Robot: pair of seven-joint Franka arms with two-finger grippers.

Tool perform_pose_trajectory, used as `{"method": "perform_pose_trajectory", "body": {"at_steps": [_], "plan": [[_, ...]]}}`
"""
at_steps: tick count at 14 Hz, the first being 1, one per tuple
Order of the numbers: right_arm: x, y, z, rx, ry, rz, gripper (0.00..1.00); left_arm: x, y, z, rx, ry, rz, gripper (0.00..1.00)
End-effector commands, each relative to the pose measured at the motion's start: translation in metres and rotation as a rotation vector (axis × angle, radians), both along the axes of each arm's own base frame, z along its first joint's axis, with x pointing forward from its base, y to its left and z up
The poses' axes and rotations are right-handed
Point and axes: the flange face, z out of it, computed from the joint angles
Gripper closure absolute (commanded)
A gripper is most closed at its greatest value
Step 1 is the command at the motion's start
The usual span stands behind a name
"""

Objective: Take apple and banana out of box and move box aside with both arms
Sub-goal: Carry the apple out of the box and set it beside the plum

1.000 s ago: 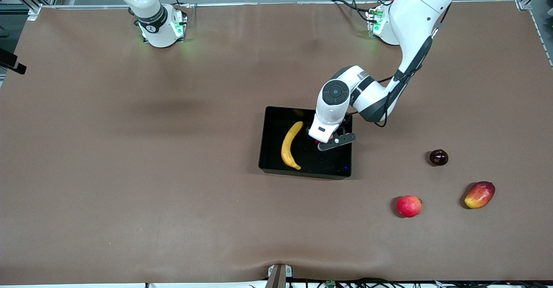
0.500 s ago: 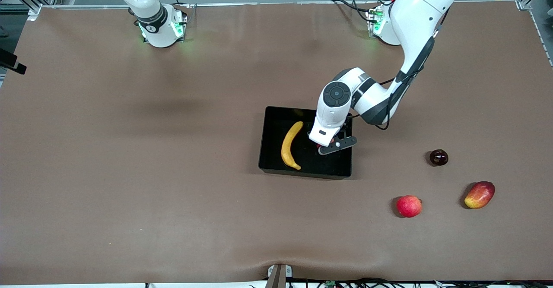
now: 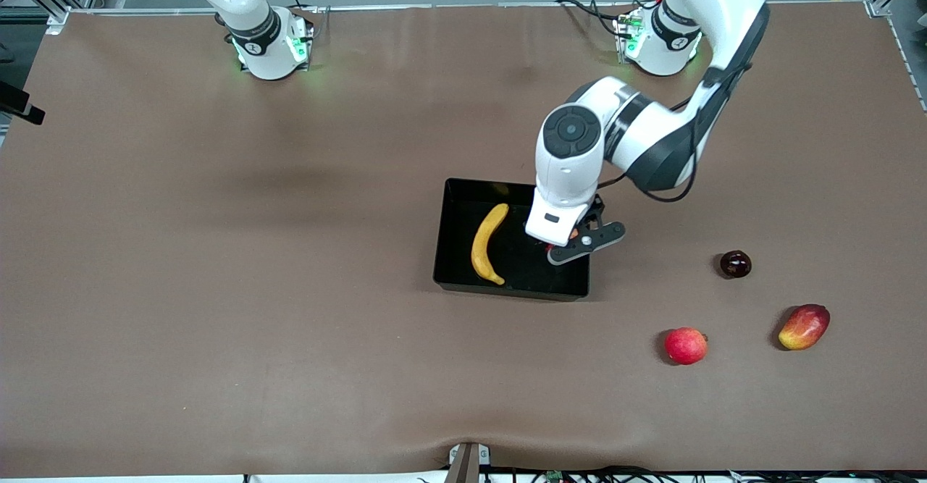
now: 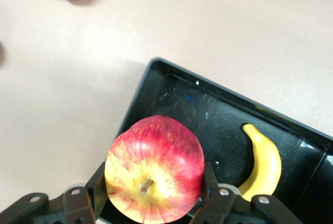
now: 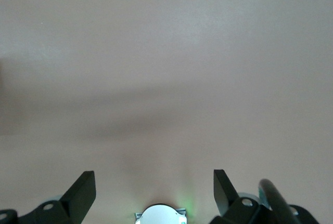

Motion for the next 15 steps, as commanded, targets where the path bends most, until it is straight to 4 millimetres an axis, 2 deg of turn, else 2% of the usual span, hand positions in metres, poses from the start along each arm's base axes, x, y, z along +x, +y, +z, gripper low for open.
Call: {"method": "perform_pose_trajectory", "body": {"at_steps": [1,3,5,6,8,11,13,15], "plan": [[0.000,-0.001,0.002,0.029,-0.006,0.001,0.00,0.030,0.054,0.009,0.019,0.020,-0.060,1.00],[0.000,-0.001,0.001,0.033,-0.005,0.000,0.00,0.043,0.080,0.001,0.019,0.060,-0.169,1.00],[0.000,-0.001,0.001,0.034,-0.006,0.000,0.00,0.060,0.124,-0.011,0.024,0.104,-0.254,1.00],[0.000,-0.001,0.001,0.034,-0.006,0.000,0.00,0.065,0.146,-0.021,0.026,0.132,-0.286,1.00],[0.000,-0.002,0.001,0.034,-0.006,-0.001,0.00,0.072,0.178,-0.055,0.031,0.180,-0.281,1.00],[0.001,-0.003,0.000,0.035,-0.007,-0.003,0.00,0.077,0.198,-0.100,0.059,0.221,-0.282,1.00],[0.001,-0.002,0.000,0.035,-0.007,-0.002,0.00,0.087,0.226,-0.124,0.051,0.214,-0.260,1.00],[0.001,-0.002,0.000,0.035,-0.007,-0.002,0.00,0.088,0.230,-0.142,0.063,0.207,-0.279,1.00]]}}
